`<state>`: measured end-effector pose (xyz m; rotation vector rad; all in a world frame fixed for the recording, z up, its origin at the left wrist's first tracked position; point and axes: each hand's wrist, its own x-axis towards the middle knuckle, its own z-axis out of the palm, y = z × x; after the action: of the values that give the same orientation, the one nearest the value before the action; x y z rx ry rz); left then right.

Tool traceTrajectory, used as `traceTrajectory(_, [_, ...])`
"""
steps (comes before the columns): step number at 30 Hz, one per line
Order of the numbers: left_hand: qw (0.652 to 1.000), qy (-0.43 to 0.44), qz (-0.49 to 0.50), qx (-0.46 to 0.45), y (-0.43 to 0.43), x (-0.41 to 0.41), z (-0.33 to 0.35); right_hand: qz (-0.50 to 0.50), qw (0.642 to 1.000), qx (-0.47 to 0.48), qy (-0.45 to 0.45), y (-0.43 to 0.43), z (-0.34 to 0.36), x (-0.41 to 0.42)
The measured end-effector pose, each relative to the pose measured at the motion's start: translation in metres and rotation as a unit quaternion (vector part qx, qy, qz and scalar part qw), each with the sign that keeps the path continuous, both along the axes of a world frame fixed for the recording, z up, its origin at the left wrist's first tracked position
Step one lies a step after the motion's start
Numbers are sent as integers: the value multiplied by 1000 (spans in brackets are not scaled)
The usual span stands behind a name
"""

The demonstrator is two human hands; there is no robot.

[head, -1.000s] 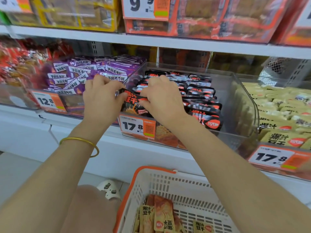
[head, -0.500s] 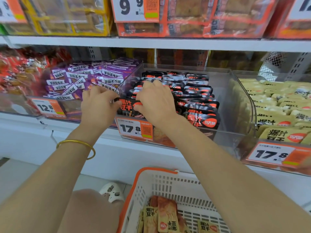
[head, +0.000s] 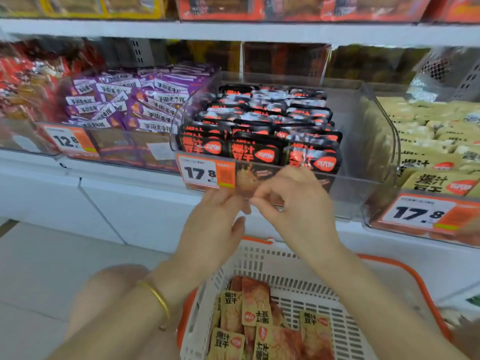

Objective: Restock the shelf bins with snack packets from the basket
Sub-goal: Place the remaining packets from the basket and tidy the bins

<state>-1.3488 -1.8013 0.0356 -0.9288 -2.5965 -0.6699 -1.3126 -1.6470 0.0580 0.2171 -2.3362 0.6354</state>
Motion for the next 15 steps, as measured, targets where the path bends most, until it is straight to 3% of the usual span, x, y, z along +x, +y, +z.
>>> traceTrajectory(3, [965, -182, -30, -189, 19, 0, -32, -27, 974, -6, -226, 24, -74, 13])
traceTrajectory(5, [940, -195, -59, -273, 29, 3, -50, -19, 923, 8, -385, 34, -128, 21])
traceTrajectory(8, [891, -218, -121, -379, 38, 16, -77, 61, 809, 47, -583, 30, -203, 47])
traceTrajectory(11, [843, -239, -162, -454, 42, 24, -94, 160, 675, 144, -706, 12, -248, 84])
traceTrajectory(15, [835, -265, -169, -451, 44, 23, -100, 214, 559, 65, -799, -2, -277, 119])
